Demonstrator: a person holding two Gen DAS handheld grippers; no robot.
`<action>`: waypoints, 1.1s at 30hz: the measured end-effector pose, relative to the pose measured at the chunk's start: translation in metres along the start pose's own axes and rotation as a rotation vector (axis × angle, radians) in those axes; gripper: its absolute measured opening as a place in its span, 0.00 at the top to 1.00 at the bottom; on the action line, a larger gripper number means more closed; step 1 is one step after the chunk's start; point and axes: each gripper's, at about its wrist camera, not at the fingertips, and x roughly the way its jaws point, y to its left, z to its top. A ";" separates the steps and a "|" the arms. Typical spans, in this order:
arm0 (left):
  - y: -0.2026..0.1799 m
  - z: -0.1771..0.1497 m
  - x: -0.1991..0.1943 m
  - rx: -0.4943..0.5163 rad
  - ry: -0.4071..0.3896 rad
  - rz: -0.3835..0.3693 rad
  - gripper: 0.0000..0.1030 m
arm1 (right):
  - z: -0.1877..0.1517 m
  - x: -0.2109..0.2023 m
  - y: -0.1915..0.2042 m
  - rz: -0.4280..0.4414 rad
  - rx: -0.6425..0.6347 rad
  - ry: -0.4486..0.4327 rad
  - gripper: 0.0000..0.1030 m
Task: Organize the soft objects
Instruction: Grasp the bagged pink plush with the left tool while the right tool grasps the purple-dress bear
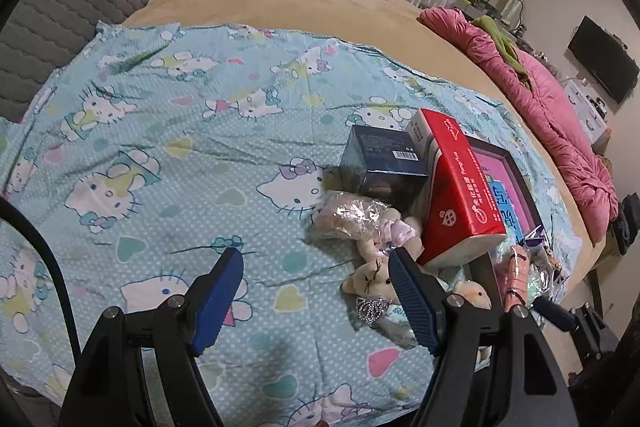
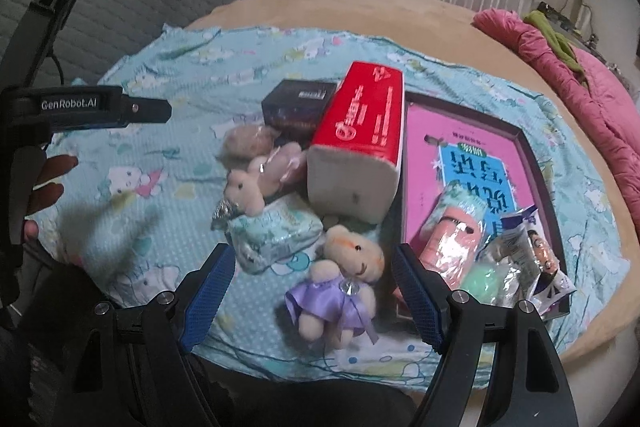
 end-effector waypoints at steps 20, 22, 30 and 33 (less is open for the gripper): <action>-0.010 0.021 0.098 -0.005 0.098 -0.047 0.24 | -0.007 0.053 0.012 -0.063 -0.085 0.159 0.21; -0.006 0.023 0.104 -0.017 0.099 -0.047 0.24 | -0.006 0.060 0.017 -0.095 -0.119 0.171 0.21; -0.004 0.024 0.121 -0.025 0.121 -0.066 0.24 | -0.009 0.085 0.029 -0.198 -0.229 0.213 0.21; -0.004 0.023 0.126 -0.029 0.128 -0.081 0.24 | -0.009 0.094 0.031 -0.231 -0.258 0.231 0.22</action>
